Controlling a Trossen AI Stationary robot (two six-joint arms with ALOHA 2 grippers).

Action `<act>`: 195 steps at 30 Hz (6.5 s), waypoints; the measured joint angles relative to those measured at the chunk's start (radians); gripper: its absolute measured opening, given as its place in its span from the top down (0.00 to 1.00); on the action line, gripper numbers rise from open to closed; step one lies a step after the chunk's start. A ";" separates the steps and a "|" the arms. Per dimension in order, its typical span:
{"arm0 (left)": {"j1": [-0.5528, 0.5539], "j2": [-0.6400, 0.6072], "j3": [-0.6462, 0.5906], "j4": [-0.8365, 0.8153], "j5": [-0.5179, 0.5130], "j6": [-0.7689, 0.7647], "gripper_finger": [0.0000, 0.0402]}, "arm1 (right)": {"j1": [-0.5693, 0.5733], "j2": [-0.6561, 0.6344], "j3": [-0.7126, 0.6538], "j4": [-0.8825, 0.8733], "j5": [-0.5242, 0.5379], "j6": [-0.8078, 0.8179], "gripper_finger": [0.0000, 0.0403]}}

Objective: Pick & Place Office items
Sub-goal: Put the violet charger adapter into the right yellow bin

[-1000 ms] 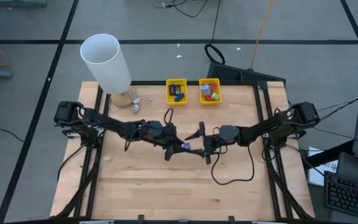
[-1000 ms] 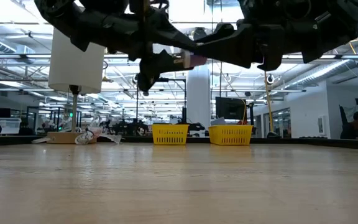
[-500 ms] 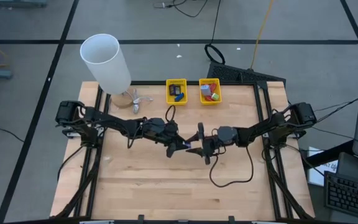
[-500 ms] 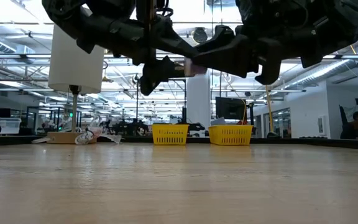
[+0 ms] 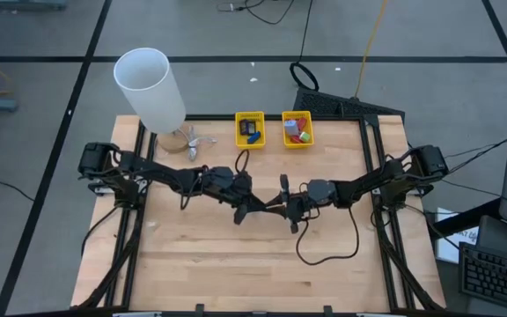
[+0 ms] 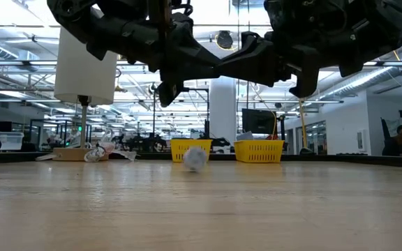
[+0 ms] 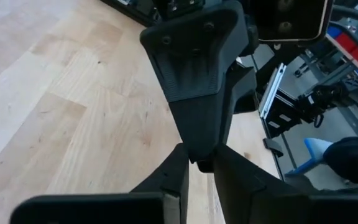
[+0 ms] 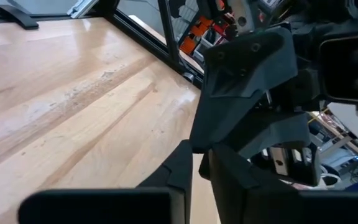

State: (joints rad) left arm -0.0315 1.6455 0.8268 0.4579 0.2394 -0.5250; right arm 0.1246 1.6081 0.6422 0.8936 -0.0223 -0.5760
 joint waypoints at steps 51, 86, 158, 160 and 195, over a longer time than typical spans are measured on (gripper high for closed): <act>-0.092 0.226 0.001 -0.264 -0.380 0.315 0.46 | -0.040 -0.001 0.000 0.004 0.074 0.153 0.63; -0.083 -0.057 -0.002 -0.017 -0.203 0.077 0.66 | 0.012 0.000 0.000 0.003 0.075 -0.119 0.34; -0.068 -0.627 -0.147 -0.446 -0.385 0.410 0.36 | -0.053 -0.163 0.019 -0.207 0.126 0.213 0.68; -0.070 -0.701 -0.194 -0.488 -0.402 0.466 0.38 | -0.078 -0.211 -0.016 -0.210 0.126 0.252 0.68; -0.064 -1.143 -0.813 -0.040 -0.664 0.415 0.36 | -0.715 -0.032 -0.139 0.064 -0.007 0.717 0.69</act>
State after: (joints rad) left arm -0.0959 0.5030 0.0143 0.4175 -0.4249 -0.1101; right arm -0.5908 1.5760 0.5036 0.9575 -0.0291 0.1411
